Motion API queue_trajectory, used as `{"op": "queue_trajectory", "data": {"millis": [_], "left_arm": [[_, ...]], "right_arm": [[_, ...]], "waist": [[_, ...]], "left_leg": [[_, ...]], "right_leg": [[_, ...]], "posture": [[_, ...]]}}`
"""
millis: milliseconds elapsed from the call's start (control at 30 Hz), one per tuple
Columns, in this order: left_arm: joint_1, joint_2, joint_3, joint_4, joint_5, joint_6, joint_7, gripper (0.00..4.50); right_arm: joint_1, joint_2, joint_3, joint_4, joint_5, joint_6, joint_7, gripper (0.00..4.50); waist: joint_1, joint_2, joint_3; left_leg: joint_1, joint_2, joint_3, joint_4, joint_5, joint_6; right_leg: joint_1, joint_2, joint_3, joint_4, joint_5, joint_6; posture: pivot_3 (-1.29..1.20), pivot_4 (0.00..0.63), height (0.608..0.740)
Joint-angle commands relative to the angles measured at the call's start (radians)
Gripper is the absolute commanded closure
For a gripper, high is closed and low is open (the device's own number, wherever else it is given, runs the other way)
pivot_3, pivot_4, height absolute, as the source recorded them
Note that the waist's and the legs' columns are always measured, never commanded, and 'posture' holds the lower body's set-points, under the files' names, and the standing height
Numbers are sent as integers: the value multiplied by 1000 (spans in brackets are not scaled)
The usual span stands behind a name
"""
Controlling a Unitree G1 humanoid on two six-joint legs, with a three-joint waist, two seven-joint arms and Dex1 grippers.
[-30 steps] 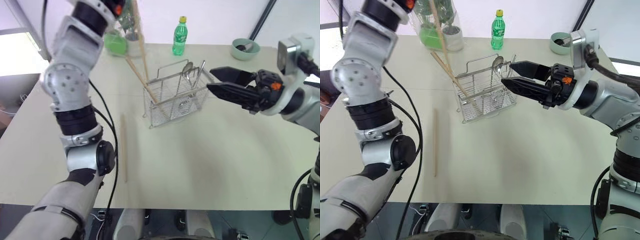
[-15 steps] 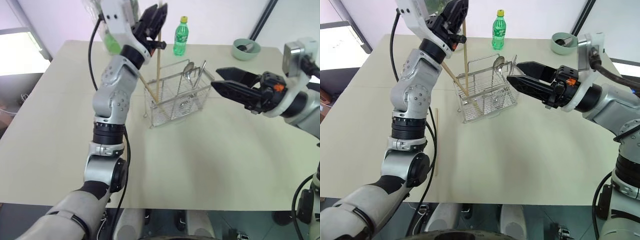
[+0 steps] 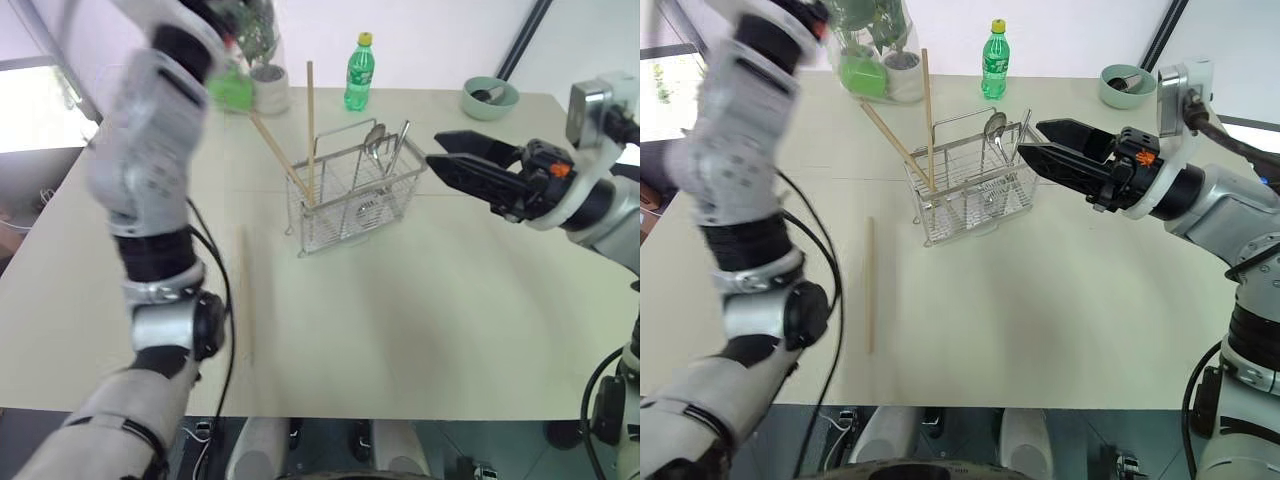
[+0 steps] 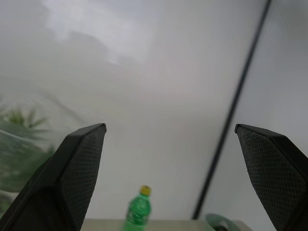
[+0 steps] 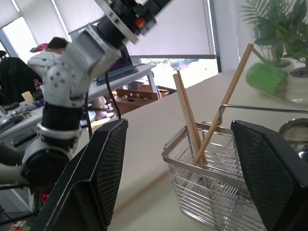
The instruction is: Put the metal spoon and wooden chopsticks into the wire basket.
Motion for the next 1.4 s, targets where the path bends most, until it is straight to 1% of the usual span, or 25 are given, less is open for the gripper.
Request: {"op": "queue_trajectory", "data": {"millis": [33, 100, 167, 267, 333, 400, 467, 633, 767, 867, 1067, 1133, 1233, 1333, 1367, 1400], "left_arm": [[-7, 93, 37, -14, 60, 140, 106, 16], [28, 127, 47, -9, 82, 274, 170, 16], [80, 134, 55, -3, 95, 472, 225, 16], [157, 72, 75, -41, 71, 678, 239, 16], [183, 37, 77, -69, 64, 766, 224, 16], [210, -20, 100, -99, 66, 874, 214, 16], [242, -35, 77, -123, 67, 952, 185, 16], [323, -24, 12, -124, 36, 973, 133, 16], [380, -10, -40, -123, 27, 973, 131, 16], [394, -10, -70, -104, 33, 973, 123, 16], [406, 9, -183, -54, 58, 971, 34, 16], [412, 3, -192, -36, 77, 971, 22, 16], [409, -24, -165, -24, 108, 963, 11, 864], [401, -31, -161, -15, 138, 954, -4, 2379], [400, -33, -158, -12, 148, 950, -8, 2974], [399, -36, -154, -11, 157, 946, -12, 3424]], "right_arm": [[-14, 1, -9, -7, -11, -28, 22, 977], [-20, 4, -3, 4, -23, -31, 33, 977], [-27, 9, 4, 16, -36, -37, 42, 977], [-31, 16, 14, 22, -47, -45, 53, 977], [-31, 18, 22, 22, -56, -49, 60, 977], [-26, 18, 28, 17, -64, -48, 70, 977], [-19, 14, 32, 9, -71, -46, 81, 977], [-1, 11, 34, -17, -79, -47, 97, 977], [32, 5, 26, -52, -83, -49, 103, 977], [59, 4, 13, -80, -73, -48, 102, 977], [70, 13, -4, -99, -54, -50, 68, 977], [71, 16, -14, -106, -39, -50, 51, 977], [80, 13, -24, -114, -23, -52, 37, 977], [90, 7, -28, -117, -28, -55, 32, 977], [92, 7, -30, -117, -28, -56, 32, 977], [91, 5, -31, -116, -27, -56, 32, 977]], "waist": [[0, 0, 0], [4, 0, 0], [4, 0, 0], [4, 0, 0], [4, -1, 1], [3, -2, 1], [1, -2, 1], [0, -2, 1], [2, -2, 1], [4, -2, 1], [3, 0, 0], [3, 1, -1], [4, 2, -2], [5, 2, -2], [5, 2, -2], [5, 2, -2]], "left_leg": [[0, 0, 0, 0, 0, 0], [0, 0, 0, 0, 0, 0], [0, 0, 0, 0, 0, 0], [1, -1, 0, 1, 0, 0], [0, -1, 0, 1, 0, -1], [-1, -1, -1, 0, 0, -2], [-1, -1, -1, 0, 0, -2], [0, 1, -1, -1, 0, -5], [0, 1, -1, -1, 0, -6], [0, 1, -1, -1, 0, -6], [0, 1, -1, -1, 0, -6], [0, 1, -1, -1, 0, -6], [0, 0, -1, -1, 0, -6], [0, 0, -1, -1, 0, -6], [0, 0, -1, -1, 0, -6], [0, 0, -1, -1, 0, -6]], "right_leg": [[0, 1, 0, 0, 0, 0], [0, 2, 0, 1, 0, 0], [1, 2, 0, 0, 0, 0], [1, 2, 0, 1, 0, 0], [0, 2, 0, 1, 0, 0], [-1, 2, 0, 1, 0, 0], [-1, 2, 1, 1, 0, 0], [-2, 1, 2, 2, 0, 0], [-2, 0, 2, 1, -1, -2], [-2, 0, 2, 1, -2, -4], [-2, -1, 2, 1, -2, -4], [-2, -1, 2, 1, -2, -4], [-1, -2, 2, 0, -2, -4], [-1, -2, 2, 0, -2, -4], [-1, -2, 2, 0, -2, -4], [-1, -2, 2, 0, -2, -4]], "posture": [[0, 150, 684], [0, 150, 684], [0, 150, 684], [0, 150, 684], [0, 150, 684], [0, 150, 684], [0, 150, 684], [0, 150, 684], [0, 150, 684], [0, 150, 684], [0, 150, 684], [0, 150, 684], [0, 150, 684], [0, 150, 684], [0, 150, 684], [0, 150, 684]]}}
